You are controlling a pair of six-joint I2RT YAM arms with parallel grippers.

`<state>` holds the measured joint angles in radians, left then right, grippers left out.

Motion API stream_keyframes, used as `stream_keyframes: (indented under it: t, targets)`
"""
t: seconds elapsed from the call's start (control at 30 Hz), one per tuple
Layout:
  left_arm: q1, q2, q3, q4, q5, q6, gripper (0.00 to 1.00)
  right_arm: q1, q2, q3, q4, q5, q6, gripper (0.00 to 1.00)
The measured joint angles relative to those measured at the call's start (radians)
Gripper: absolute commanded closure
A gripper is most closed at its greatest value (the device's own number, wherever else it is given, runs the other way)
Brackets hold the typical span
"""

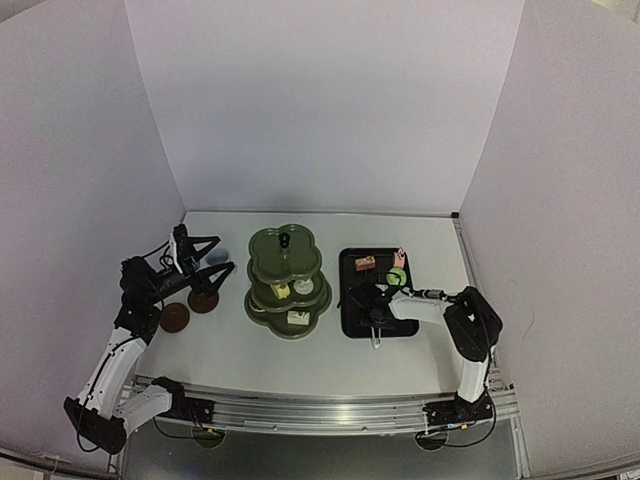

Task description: Serve the afternoon tea

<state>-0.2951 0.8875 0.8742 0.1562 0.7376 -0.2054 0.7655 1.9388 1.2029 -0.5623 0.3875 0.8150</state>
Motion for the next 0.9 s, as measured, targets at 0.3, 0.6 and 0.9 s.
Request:
stream_keyframes:
  t: [0.3, 0.6, 0.9]
  targets:
    - [0.000, -0.005, 0.000, 0.000, -0.003, 0.000, 0.00, 0.080, -0.041, -0.121, 0.173, 0.137, 0.000, 0.47]
    - [0.000, -0.006, -0.001, 0.000, -0.008, 0.005, 0.00, 0.081, -0.043, -0.152, 0.225, 0.194, 0.012, 0.74]
    - [0.000, -0.006, -0.001, -0.001, -0.008, 0.020, 0.00, 0.080, -0.094, -0.123, 0.143, 0.134, -0.046, 0.82]
